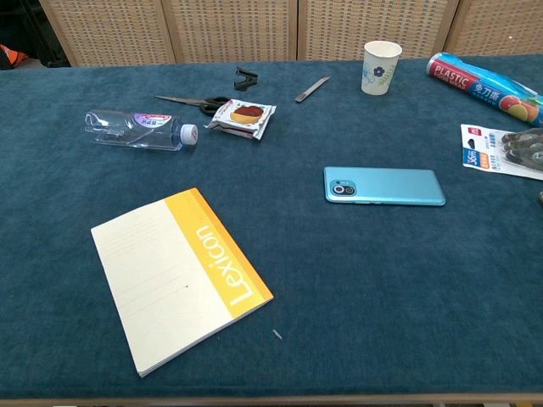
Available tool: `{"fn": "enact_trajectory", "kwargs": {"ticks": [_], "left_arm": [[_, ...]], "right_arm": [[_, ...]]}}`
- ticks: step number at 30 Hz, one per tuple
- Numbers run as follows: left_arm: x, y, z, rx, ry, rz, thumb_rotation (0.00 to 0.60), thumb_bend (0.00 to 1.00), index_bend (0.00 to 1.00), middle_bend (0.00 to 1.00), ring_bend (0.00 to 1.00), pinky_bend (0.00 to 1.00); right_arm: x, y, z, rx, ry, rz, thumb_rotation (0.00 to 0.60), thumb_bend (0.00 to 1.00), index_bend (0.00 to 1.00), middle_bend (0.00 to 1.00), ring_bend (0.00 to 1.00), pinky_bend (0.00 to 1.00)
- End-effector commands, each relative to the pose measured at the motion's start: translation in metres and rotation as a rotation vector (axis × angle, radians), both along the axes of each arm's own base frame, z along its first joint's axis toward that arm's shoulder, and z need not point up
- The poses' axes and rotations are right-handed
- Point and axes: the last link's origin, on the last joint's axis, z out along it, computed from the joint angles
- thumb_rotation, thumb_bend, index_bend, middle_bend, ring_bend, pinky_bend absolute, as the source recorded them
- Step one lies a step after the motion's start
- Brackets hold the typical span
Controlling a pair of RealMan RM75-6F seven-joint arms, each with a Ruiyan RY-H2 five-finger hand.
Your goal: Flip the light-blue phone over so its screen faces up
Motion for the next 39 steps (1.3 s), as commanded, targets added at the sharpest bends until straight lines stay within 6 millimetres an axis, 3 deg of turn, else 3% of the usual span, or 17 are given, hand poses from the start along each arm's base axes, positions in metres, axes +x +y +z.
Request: {"fn": "enact_trajectory", "kwargs": {"ticks": [1, 9, 17, 19, 21, 30, 39], "left_arm": [[-0.001, -0.001, 0.000, -0.001, 0.002, 0.003, 0.600, 0.00, 0.00, 0.00, 0.00, 0.00], [0.000, -0.002, 0.001, 0.007, -0.004, 0.000, 0.600, 0.00, 0.00, 0.00, 0.00, 0.00], [-0.001, 0.001, 0.000, -0.002, 0.001, 0.008, 0.600, 0.00, 0.00, 0.00, 0.00, 0.00], [-0.001, 0.002, 0.001, 0.005, -0.007, 0.012, 0.600, 0.00, 0.00, 0.00, 0.00, 0.00], [-0.002, 0.002, 0.002, 0.005, -0.008, 0.014, 0.600, 0.00, 0.00, 0.00, 0.00, 0.00], [-0.003, 0.004, 0.006, 0.005, -0.021, 0.020, 0.600, 0.00, 0.00, 0.00, 0.00, 0.00], [-0.003, 0.005, 0.005, -0.002, -0.019, 0.021, 0.600, 0.00, 0.00, 0.00, 0.00, 0.00]], "right_arm": [[-0.001, -0.001, 0.000, 0.001, 0.002, -0.001, 0.600, 0.05, 0.11, 0.02, 0.00, 0.03], [0.018, -0.013, -0.013, 0.045, -0.028, 0.066, 0.600, 0.09, 0.11, 0.02, 0.00, 0.03], [0.075, -0.077, -0.051, 0.137, -0.037, 0.132, 0.600, 0.10, 0.11, 0.02, 0.00, 0.03], [0.098, -0.099, -0.078, 0.222, -0.011, 0.148, 0.600, 0.10, 0.11, 0.02, 0.00, 0.03], [0.108, -0.107, -0.092, 0.260, -0.003, 0.128, 0.600, 0.10, 0.11, 0.02, 0.00, 0.03], [0.121, -0.132, -0.130, 0.284, 0.080, 0.097, 0.600, 0.15, 0.11, 0.14, 0.02, 0.03], [0.125, -0.140, -0.140, 0.279, 0.105, 0.081, 0.600, 0.18, 0.11, 0.16, 0.04, 0.03]]}}
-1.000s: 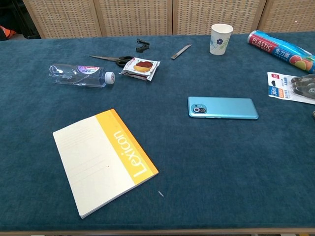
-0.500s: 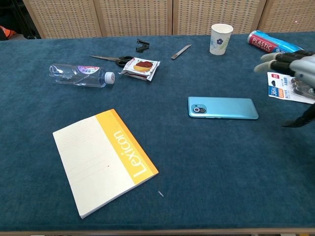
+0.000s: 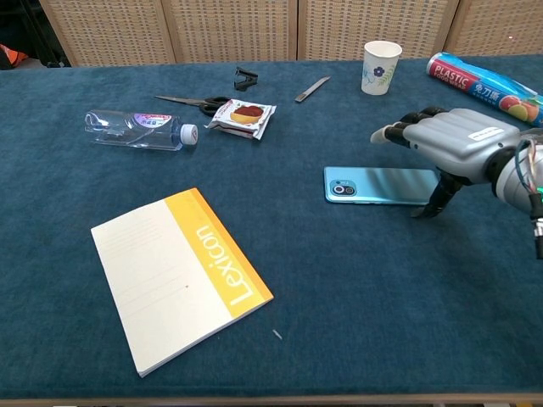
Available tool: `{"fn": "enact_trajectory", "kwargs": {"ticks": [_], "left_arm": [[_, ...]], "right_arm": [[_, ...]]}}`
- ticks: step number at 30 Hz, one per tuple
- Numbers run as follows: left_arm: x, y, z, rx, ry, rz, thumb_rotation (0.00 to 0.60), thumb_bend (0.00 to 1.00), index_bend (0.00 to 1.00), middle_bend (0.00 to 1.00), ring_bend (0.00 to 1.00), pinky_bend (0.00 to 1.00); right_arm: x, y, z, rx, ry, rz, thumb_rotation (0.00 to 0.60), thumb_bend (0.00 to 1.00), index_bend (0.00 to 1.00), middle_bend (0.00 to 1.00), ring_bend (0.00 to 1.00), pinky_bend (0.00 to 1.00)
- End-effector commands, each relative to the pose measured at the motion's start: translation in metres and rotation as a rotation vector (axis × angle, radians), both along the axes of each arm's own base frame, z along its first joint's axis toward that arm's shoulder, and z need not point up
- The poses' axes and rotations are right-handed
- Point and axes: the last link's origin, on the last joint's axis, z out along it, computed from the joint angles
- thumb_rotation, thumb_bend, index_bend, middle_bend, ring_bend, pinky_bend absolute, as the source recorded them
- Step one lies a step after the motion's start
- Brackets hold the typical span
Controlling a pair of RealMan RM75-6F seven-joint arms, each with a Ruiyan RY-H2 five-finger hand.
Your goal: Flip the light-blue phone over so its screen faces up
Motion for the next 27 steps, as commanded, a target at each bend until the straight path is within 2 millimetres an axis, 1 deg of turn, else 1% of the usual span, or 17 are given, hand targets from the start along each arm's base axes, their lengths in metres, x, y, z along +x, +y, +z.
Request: {"fn": "enact_trajectory", "kwargs": {"ticks": [1, 9, 11, 15, 16, 18, 21, 24, 27], "left_arm": [[0.000, 0.000, 0.000, -0.001, 0.001, -0.001, 0.600, 0.00, 0.00, 0.00, 0.00, 0.00], [0.000, 0.000, -0.001, -0.002, 0.003, -0.001, 0.600, 0.00, 0.00, 0.00, 0.00, 0.00], [0.000, 0.000, -0.002, -0.005, 0.005, 0.000, 0.600, 0.00, 0.00, 0.00, 0.00, 0.00], [0.000, 0.001, -0.003, -0.007, 0.005, 0.001, 0.600, 0.00, 0.00, 0.00, 0.00, 0.00], [0.000, 0.001, -0.003, -0.007, 0.005, 0.001, 0.600, 0.00, 0.00, 0.00, 0.00, 0.00], [0.000, 0.001, -0.003, -0.006, 0.005, 0.003, 0.600, 0.00, 0.00, 0.00, 0.00, 0.00], [0.000, 0.002, -0.003, -0.008, 0.006, 0.003, 0.600, 0.00, 0.00, 0.00, 0.00, 0.00], [0.000, 0.002, -0.004, -0.009, 0.007, 0.004, 0.600, 0.00, 0.00, 0.00, 0.00, 0.00], [0.000, 0.002, -0.004, -0.011, 0.007, 0.003, 0.600, 0.00, 0.00, 0.00, 0.00, 0.00]], "right_arm": [[0.001, -0.001, -0.002, -0.001, 0.006, 0.000, 0.600, 0.18, 0.11, 0.16, 0.04, 0.03], [-0.001, -0.009, -0.008, 0.004, 0.044, -0.013, 0.600, 0.21, 0.14, 0.20, 0.07, 0.03], [-0.001, -0.012, -0.010, 0.012, 0.057, -0.019, 0.600, 0.24, 0.16, 0.21, 0.08, 0.03], [0.000, -0.017, -0.012, 0.015, 0.081, -0.023, 0.600, 0.41, 0.20, 0.27, 0.13, 0.04], [0.001, -0.018, -0.012, 0.015, 0.084, -0.022, 0.600, 0.44, 0.22, 0.29, 0.15, 0.04], [0.001, -0.020, -0.012, 0.016, 0.103, -0.016, 0.600, 0.52, 0.28, 0.33, 0.20, 0.07], [0.002, -0.019, -0.012, 0.014, 0.103, 0.003, 0.600, 0.65, 0.33, 0.40, 0.26, 0.11], [0.002, -0.015, -0.010, 0.011, 0.085, 0.023, 0.600, 0.75, 0.38, 0.44, 0.31, 0.14], [0.002, -0.014, -0.008, 0.009, 0.073, 0.039, 0.600, 0.82, 0.40, 0.46, 0.34, 0.16]]}}
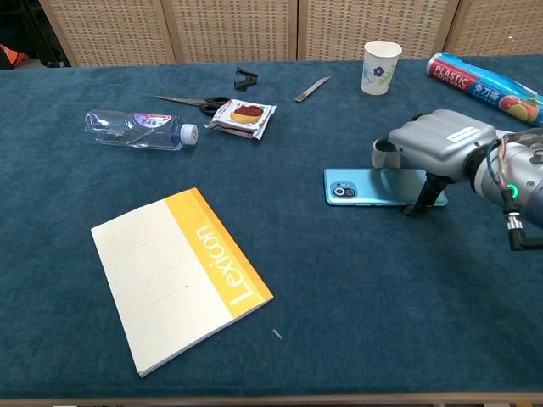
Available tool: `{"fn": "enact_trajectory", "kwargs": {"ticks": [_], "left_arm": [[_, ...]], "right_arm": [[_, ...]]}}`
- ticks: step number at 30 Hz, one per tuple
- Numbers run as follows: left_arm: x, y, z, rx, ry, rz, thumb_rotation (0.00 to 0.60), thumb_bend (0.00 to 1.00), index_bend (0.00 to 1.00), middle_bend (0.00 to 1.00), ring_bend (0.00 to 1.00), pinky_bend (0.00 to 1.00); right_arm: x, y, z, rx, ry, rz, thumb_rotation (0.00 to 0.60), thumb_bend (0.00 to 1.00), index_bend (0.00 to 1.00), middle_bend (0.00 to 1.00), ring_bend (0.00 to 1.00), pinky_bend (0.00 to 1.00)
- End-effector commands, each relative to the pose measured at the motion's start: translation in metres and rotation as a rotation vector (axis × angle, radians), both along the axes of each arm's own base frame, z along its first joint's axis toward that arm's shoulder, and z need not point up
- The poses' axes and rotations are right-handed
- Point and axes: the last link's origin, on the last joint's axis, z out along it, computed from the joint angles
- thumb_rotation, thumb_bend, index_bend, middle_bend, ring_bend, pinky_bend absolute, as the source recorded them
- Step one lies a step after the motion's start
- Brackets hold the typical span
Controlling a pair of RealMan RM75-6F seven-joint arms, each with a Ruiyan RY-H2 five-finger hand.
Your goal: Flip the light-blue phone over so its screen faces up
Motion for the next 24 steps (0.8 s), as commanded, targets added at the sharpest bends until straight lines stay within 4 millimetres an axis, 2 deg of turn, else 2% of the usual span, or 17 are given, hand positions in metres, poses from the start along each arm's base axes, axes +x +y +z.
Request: {"fn": "enact_trajectory", "kwargs": {"ticks": [1, 4, 7, 20, 23, 24], "left_arm": [[0.000, 0.000, 0.000, 0.000, 0.001, -0.001, 0.600, 0.00, 0.00, 0.00, 0.00, 0.00], [0.000, 0.000, 0.000, 0.002, -0.001, 0.000, 0.600, 0.00, 0.00, 0.00, 0.00, 0.00], [0.000, 0.000, 0.000, 0.002, 0.000, 0.001, 0.600, 0.00, 0.00, 0.00, 0.00, 0.00], [0.001, -0.001, 0.000, -0.002, -0.002, 0.001, 0.600, 0.00, 0.00, 0.00, 0.00, 0.00], [0.001, -0.001, -0.001, -0.006, 0.001, 0.000, 0.600, 0.00, 0.00, 0.00, 0.00, 0.00], [0.001, 0.000, -0.002, -0.008, 0.003, 0.001, 0.600, 0.00, 0.00, 0.00, 0.00, 0.00]], "right_arm": [[0.000, 0.002, 0.002, -0.001, -0.015, 0.014, 0.600, 0.84, 0.40, 0.47, 0.34, 0.17], [0.005, 0.004, 0.006, 0.002, -0.046, 0.025, 0.600, 0.95, 0.42, 0.51, 0.39, 0.18], [0.010, 0.008, 0.012, 0.010, -0.075, 0.036, 0.600, 1.00, 0.45, 0.54, 0.41, 0.19], [0.018, 0.002, 0.027, 0.014, -0.195, -0.109, 0.600, 1.00, 0.45, 0.54, 0.45, 0.22], [0.016, -0.007, 0.028, -0.012, -0.178, -0.119, 0.600, 1.00, 0.45, 0.55, 0.45, 0.23], [0.015, -0.019, 0.030, -0.045, -0.172, -0.123, 0.600, 1.00, 0.45, 0.55, 0.45, 0.23]]}}
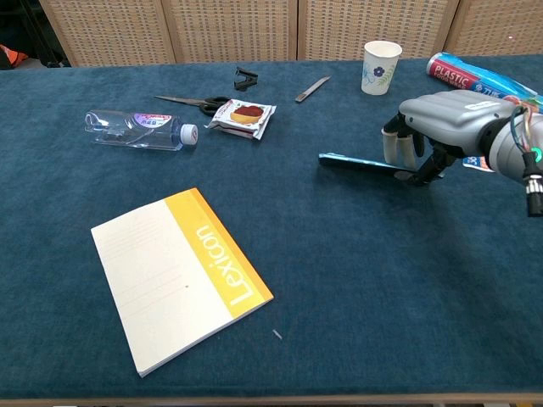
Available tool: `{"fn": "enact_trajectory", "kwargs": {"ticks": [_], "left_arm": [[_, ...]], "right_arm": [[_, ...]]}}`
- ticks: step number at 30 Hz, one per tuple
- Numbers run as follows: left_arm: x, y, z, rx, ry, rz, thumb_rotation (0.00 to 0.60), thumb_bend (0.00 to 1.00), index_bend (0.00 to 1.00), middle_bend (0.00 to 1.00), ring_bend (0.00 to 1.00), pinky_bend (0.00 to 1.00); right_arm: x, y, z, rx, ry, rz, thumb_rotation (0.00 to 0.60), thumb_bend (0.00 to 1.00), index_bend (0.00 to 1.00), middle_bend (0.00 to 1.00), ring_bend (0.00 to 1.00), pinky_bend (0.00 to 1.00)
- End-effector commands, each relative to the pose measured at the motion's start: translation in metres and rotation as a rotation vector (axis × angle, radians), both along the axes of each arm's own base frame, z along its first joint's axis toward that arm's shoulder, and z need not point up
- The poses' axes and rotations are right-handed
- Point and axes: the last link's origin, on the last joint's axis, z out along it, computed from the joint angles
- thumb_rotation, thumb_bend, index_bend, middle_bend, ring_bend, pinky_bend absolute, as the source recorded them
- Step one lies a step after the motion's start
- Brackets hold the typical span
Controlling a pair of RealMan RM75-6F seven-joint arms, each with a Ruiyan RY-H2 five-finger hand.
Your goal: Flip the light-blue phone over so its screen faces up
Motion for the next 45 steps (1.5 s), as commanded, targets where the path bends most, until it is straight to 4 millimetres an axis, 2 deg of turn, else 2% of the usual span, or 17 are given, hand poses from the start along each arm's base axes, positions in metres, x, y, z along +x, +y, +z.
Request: {"fn": "enact_trajectory", "kwargs": {"ticks": [1, 6, 8, 9, 10, 11, 12, 13, 14, 16, 24, 28, 33, 38, 40, 43, 45], "left_arm": [[0.000, 0.001, -0.001, -0.002, 0.002, 0.001, 0.600, 0.00, 0.00, 0.00, 0.00, 0.00], [0.000, 0.002, -0.002, -0.005, 0.006, 0.005, 0.600, 0.00, 0.00, 0.00, 0.00, 0.00], [0.000, 0.003, -0.004, -0.007, 0.011, 0.006, 0.600, 0.00, 0.00, 0.00, 0.00, 0.00], [0.000, 0.003, -0.004, -0.011, 0.012, 0.007, 0.600, 0.00, 0.00, 0.00, 0.00, 0.00], [0.000, 0.003, -0.004, -0.014, 0.010, 0.009, 0.600, 0.00, 0.00, 0.00, 0.00, 0.00], [0.000, 0.003, -0.004, -0.015, 0.006, 0.009, 0.600, 0.00, 0.00, 0.00, 0.00, 0.00], [0.000, 0.003, -0.003, -0.010, 0.003, 0.009, 0.600, 0.00, 0.00, 0.00, 0.00, 0.00], [0.000, 0.002, -0.001, -0.004, 0.001, 0.009, 0.600, 0.00, 0.00, 0.00, 0.00, 0.00], [-0.001, 0.002, -0.001, 0.003, 0.000, 0.010, 0.600, 0.00, 0.00, 0.00, 0.00, 0.00], [-0.001, 0.003, 0.000, 0.017, 0.003, 0.014, 0.600, 0.00, 0.00, 0.00, 0.00, 0.00], [0.000, 0.000, -0.007, -0.006, 0.024, 0.003, 0.600, 0.00, 0.00, 0.00, 0.00, 0.00], [0.000, -0.001, -0.007, -0.004, 0.026, 0.000, 0.600, 0.00, 0.00, 0.00, 0.00, 0.00], [0.000, -0.002, -0.007, -0.006, 0.026, -0.001, 0.600, 0.00, 0.00, 0.00, 0.00, 0.00], [0.000, -0.002, -0.008, -0.011, 0.027, -0.002, 0.600, 0.00, 0.00, 0.00, 0.00, 0.00], [0.000, -0.002, -0.009, -0.012, 0.028, -0.003, 0.600, 0.00, 0.00, 0.00, 0.00, 0.00], [0.000, -0.001, -0.010, -0.016, 0.032, -0.003, 0.600, 0.00, 0.00, 0.00, 0.00, 0.00], [0.000, -0.001, -0.011, -0.016, 0.032, -0.002, 0.600, 0.00, 0.00, 0.00, 0.00, 0.00]], "right_arm": [[-0.002, -0.029, 0.001, -0.072, 0.022, -0.014, 0.600, 1.00, 0.45, 0.55, 0.46, 0.24], [-0.002, -0.071, 0.002, -0.178, 0.023, -0.026, 0.600, 1.00, 0.45, 0.55, 0.46, 0.25], [-0.006, -0.093, 0.005, -0.227, 0.077, -0.016, 0.600, 0.94, 0.44, 0.48, 0.42, 0.25], [-0.010, -0.102, 0.007, -0.246, 0.127, -0.011, 0.600, 0.84, 0.40, 0.39, 0.33, 0.24], [-0.012, -0.110, 0.008, -0.257, 0.169, -0.007, 0.600, 0.67, 0.31, 0.25, 0.20, 0.22], [-0.015, -0.119, 0.014, -0.288, 0.230, -0.009, 0.600, 0.58, 0.25, 0.17, 0.12, 0.20], [-0.014, -0.122, 0.018, -0.317, 0.214, -0.025, 0.600, 0.46, 0.17, 0.07, 0.04, 0.17], [-0.011, -0.122, 0.020, -0.327, 0.185, -0.032, 0.600, 0.42, 0.13, 0.03, 0.00, 0.15], [-0.009, -0.121, 0.022, -0.332, 0.160, -0.028, 0.600, 0.41, 0.13, 0.03, 0.00, 0.15], [-0.006, -0.111, 0.031, -0.340, 0.118, 0.023, 0.600, 0.41, 0.13, 0.03, 0.00, 0.15], [-0.028, -0.049, 0.068, -0.303, 0.030, 0.121, 0.600, 0.40, 0.13, 0.05, 0.00, 0.15], [-0.046, -0.014, 0.080, -0.291, 0.005, 0.127, 0.600, 0.30, 0.13, 0.06, 0.00, 0.15], [-0.064, 0.025, 0.094, -0.290, -0.045, 0.116, 0.600, 0.22, 0.13, 0.06, 0.00, 0.14], [-0.077, 0.055, 0.109, -0.312, -0.094, 0.104, 0.600, 0.17, 0.13, 0.06, 0.00, 0.12], [-0.083, 0.067, 0.116, -0.327, -0.105, 0.103, 0.600, 0.11, 0.13, 0.06, 0.00, 0.11], [-0.099, 0.095, 0.131, -0.378, -0.113, 0.091, 0.600, 0.03, 0.13, 0.06, 0.00, 0.09], [-0.105, 0.105, 0.135, -0.388, -0.123, 0.091, 0.600, 0.01, 0.13, 0.05, 0.00, 0.09]]}}
